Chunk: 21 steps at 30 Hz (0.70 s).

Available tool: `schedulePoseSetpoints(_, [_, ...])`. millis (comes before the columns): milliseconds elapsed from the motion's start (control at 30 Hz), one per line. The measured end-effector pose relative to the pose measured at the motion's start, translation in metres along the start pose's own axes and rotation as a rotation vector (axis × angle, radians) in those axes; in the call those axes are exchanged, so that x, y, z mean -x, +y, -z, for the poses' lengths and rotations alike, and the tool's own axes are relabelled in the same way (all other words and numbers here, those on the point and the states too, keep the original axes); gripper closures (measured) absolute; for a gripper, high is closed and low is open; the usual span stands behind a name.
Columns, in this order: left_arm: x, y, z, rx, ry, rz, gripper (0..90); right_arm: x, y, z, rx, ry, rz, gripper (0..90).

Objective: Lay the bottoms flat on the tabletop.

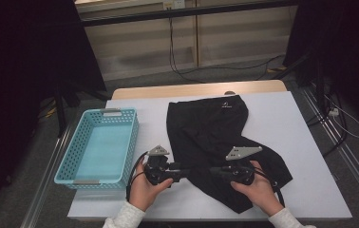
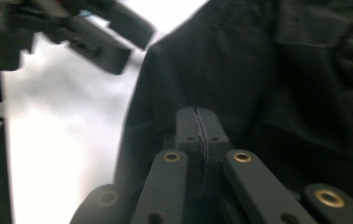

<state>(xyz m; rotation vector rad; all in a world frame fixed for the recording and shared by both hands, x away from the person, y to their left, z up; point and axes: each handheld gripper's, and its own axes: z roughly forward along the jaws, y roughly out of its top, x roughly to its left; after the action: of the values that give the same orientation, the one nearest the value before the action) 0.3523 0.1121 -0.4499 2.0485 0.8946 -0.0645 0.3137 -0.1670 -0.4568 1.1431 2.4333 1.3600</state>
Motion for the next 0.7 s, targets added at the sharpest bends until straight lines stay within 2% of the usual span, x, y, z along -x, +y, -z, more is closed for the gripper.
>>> schedulePoseSetpoints(100, [0.001, -0.001, -0.002, -0.006, -0.001, -0.004, 45.7, 0.008, -0.004, -0.002, 0.004, -0.006, -0.024, 87.6])
schedulePoseSetpoints(200, [0.002, 0.000, -0.004, -0.004, 0.001, -0.007, 45.8, 0.014, -0.009, -0.003, -0.016, -0.054, -0.019, 81.8])
schedulePoseSetpoints(267, [0.002, 0.000, -0.006, -0.005, -0.002, -0.012, 45.9, 0.016, -0.009, -0.003, -0.028, -0.114, 0.002, 77.3])
schedulePoseSetpoints(367, [0.003, -0.001, -0.009, -0.007, -0.002, -0.013, 46.1, 0.017, -0.008, 0.001, -0.017, -0.139, 0.007, 73.8])
schedulePoseSetpoints(433, [0.004, -0.001, -0.011, -0.011, -0.003, -0.019, 46.2, 0.016, -0.008, 0.003, -0.029, -0.171, 0.032, 72.6])
schedulePoseSetpoints(567, [0.004, 0.000, -0.018, -0.016, 0.006, -0.034, 47.8, 0.012, -0.006, 0.007, -0.012, -0.156, 0.030, 66.0])
schedulePoseSetpoints(633, [0.003, 0.000, -0.022, 0.005, 0.013, -0.039, 48.3, 0.008, -0.004, 0.008, -0.013, -0.144, 0.041, 61.7])
schedulePoseSetpoints(700, [0.002, 0.001, -0.026, 0.004, 0.009, -0.037, 50.6, 0.003, -0.002, 0.009, -0.002, -0.141, 0.045, 58.6])
